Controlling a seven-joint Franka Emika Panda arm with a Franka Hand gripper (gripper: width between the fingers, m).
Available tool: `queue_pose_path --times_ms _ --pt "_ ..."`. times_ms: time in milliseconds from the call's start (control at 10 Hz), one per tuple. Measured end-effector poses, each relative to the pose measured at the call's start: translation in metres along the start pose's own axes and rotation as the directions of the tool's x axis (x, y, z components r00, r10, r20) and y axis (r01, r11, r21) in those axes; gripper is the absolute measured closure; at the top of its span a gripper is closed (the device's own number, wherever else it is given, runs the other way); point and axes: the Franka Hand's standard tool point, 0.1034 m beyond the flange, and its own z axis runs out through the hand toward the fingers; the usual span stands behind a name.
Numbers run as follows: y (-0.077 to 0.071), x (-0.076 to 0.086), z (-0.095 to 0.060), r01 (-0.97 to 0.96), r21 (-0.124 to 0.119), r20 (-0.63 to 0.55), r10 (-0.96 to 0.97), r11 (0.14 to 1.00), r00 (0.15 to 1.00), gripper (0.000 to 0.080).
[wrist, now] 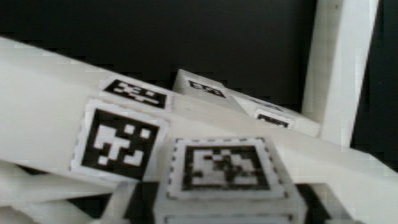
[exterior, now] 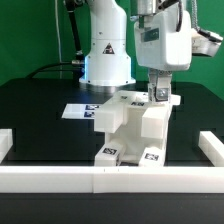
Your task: Assemble chair
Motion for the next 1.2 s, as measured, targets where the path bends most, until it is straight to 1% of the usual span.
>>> queue_pose_path --times_ms 100,200,300,400,500,800,900,1100,1200 --pt "0.0002 0.0 0.0001 0.031 -0.001 0.0 -0.031 1.0 1.0 0.0519" --pt "0.0006 -0.0004 0.0004 0.083 -0.004 0.001 -0.083 0.997 0.997 0.0333" --pt "0.0006 -0.0017 0.0003 0.115 -0.008 0.003 -0.115 0.993 0.993 0.0193" --pt "0.0003 -0.0033 0.0001 0.192 -0.01 0.004 -0.192 0.981 0.981 0.0193" --pt "-0.0001 -0.0038 -0.0002 0.303 -0.011 0.004 -0.303 0.953 0.953 0.0162" --pt "-0.0006 -0.0057 -0.0004 0.548 -0.012 0.006 -0.548 0.836 0.836 0.0152" --pt "-0.0006 -0.0056 -0.0004 0.639 -0.011 0.007 -0.639 0.769 0.769 0.0151" --pt "-0.0006 -0.0043 -0.0004 0.759 -0.011 0.008 -0.759 0.651 0.651 0.0151" --pt "-0.0005 -0.0042 -0.0004 0.83 -0.015 0.008 -0.83 0.557 0.558 0.0151"
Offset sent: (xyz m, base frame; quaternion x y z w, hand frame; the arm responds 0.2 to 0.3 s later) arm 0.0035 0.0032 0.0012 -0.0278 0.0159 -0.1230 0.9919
